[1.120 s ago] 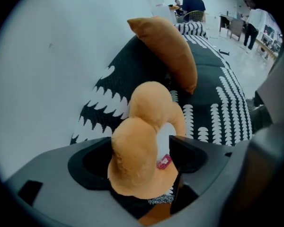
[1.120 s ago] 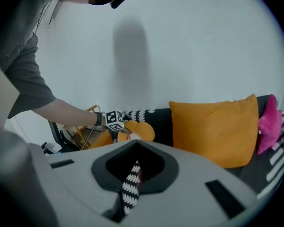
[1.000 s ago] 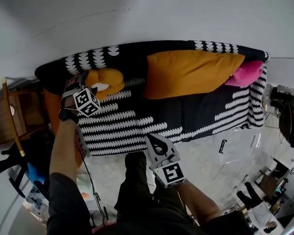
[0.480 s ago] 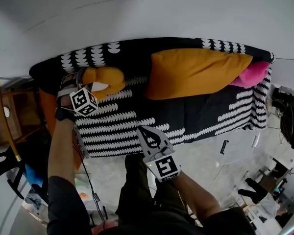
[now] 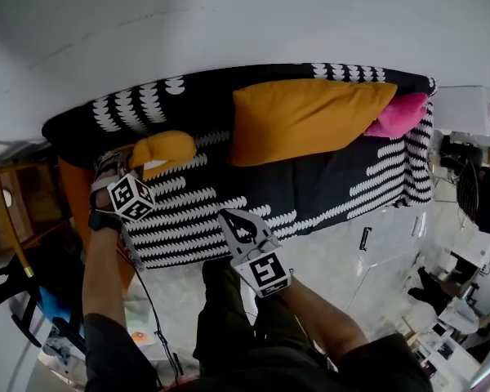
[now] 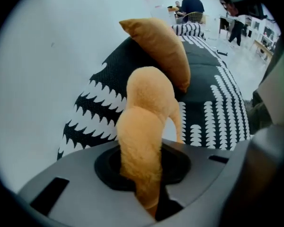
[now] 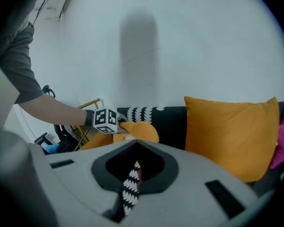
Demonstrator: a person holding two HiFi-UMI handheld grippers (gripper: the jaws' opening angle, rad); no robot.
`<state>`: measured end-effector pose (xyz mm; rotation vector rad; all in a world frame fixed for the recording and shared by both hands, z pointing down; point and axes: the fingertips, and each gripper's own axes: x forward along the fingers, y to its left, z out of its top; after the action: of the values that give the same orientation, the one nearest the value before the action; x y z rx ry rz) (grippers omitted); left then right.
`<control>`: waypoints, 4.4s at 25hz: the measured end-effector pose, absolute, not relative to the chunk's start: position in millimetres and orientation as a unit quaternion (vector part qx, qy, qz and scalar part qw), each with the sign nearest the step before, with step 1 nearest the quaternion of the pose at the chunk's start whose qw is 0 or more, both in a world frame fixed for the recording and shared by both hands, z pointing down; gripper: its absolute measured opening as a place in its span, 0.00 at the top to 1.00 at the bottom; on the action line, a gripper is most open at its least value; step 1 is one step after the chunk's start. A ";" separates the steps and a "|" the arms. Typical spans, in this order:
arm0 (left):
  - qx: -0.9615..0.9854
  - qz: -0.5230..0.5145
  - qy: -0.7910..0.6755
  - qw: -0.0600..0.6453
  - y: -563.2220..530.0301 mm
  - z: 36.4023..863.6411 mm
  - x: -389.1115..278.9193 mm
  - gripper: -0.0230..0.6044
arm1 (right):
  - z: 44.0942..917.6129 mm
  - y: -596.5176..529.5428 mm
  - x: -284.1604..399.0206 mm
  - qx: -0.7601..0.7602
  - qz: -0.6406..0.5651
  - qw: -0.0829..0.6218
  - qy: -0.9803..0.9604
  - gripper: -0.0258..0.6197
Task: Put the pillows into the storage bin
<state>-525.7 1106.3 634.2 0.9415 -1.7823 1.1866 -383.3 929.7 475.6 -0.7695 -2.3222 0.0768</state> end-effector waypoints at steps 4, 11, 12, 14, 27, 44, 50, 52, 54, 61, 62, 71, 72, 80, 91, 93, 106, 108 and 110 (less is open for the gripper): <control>0.365 0.433 -0.726 0.390 1104.5 604.3 -499.7 0.84 | 454.0 927.8 -380.9 -0.293 0.023 0.333 -0.896 0.96; 0.360 0.375 -0.766 0.377 1076.3 548.3 -466.1 0.83 | 403.6 896.4 -377.6 -0.261 0.009 0.308 -0.915 0.96; 0.360 0.372 -0.770 0.373 1070.1 540.8 -463.5 0.82 | 395.6 889.6 -376.6 -0.255 0.007 0.302 -0.919 0.96; 0.360 0.362 -0.778 0.367 1056.9 526.1 -460.0 0.82 | 380.9 874.6 -374.6 -0.241 0.005 0.291 -0.926 0.96; 0.383 0.364 -0.797 0.291 909.0 410.2 -419.5 0.82 | 293.6 745.2 -321.7 -0.167 0.027 0.212 -0.962 0.96; 0.518 0.423 -0.719 0.189 474.2 361.9 -292.9 0.80 | 275.0 389.9 -147.3 0.013 0.085 0.159 -0.984 0.96; 0.591 0.451 -0.652 0.147 322.5 384.8 -218.7 0.80 | 297.1 274.1 -59.1 0.118 0.116 0.158 -0.973 0.96; 0.612 0.461 -0.629 0.130 273.1 396.9 -190.4 0.80 | 310.3 241.9 -26.6 0.149 0.129 0.159 -0.967 0.96; 0.630 0.469 -0.608 0.114 224.2 413.9 -161.0 0.80 | 327.2 212.0 6.2 0.177 0.141 0.161 -0.961 0.96; 0.690 0.506 -0.516 0.047 65.3 509.9 -37.9 0.79 | 422.5 112.0 116.3 0.268 0.194 0.178 -0.927 0.96; 0.697 0.511 -0.501 0.039 48.7 526.6 -19.4 0.79 | 437.6 102.3 130.7 0.280 0.202 0.182 -0.921 0.96; 0.733 0.555 -0.389 -0.047 -40.7 671.7 108.0 0.77 | 551.6 52.6 230.1 0.366 0.273 0.204 -0.866 0.96; 0.735 0.560 -0.378 -0.058 -45.3 687.6 118.7 0.77 | 562.9 51.0 237.3 0.373 0.281 0.206 -0.860 0.96; 0.735 0.584 -0.302 -0.161 -57.0 781.0 192.4 0.73 | 631.9 41.6 277.4 0.395 0.314 0.218 -0.835 0.96; 0.732 0.644 -0.183 -0.129 11.7 897.4 224.8 0.66 | 691.4 51.9 305.7 0.406 0.341 0.236 -0.815 0.96; 0.732 0.647 -0.178 -0.119 9.3 908.9 226.2 0.63 | 700.6 53.1 307.2 0.404 0.344 0.240 -0.813 0.96; 0.729 0.650 -0.210 -0.043 -15.2 911.5 236.2 0.51 | 702.4 43.6 321.3 0.405 0.343 0.246 -0.811 0.96; 0.735 0.638 -0.227 -0.028 -15.5 897.2 235.6 0.51 | 694.2 41.7 318.7 0.403 0.342 0.245 -0.813 0.96; 0.739 0.626 -0.246 -0.008 -15.8 878.5 232.9 0.51 | 682.2 40.3 314.0 0.397 0.340 0.243 -0.817 0.96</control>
<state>232.9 -15.8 878.5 2.3345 -0.7781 1.9779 314.0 40.3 682.2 1.0861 -2.2325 0.9282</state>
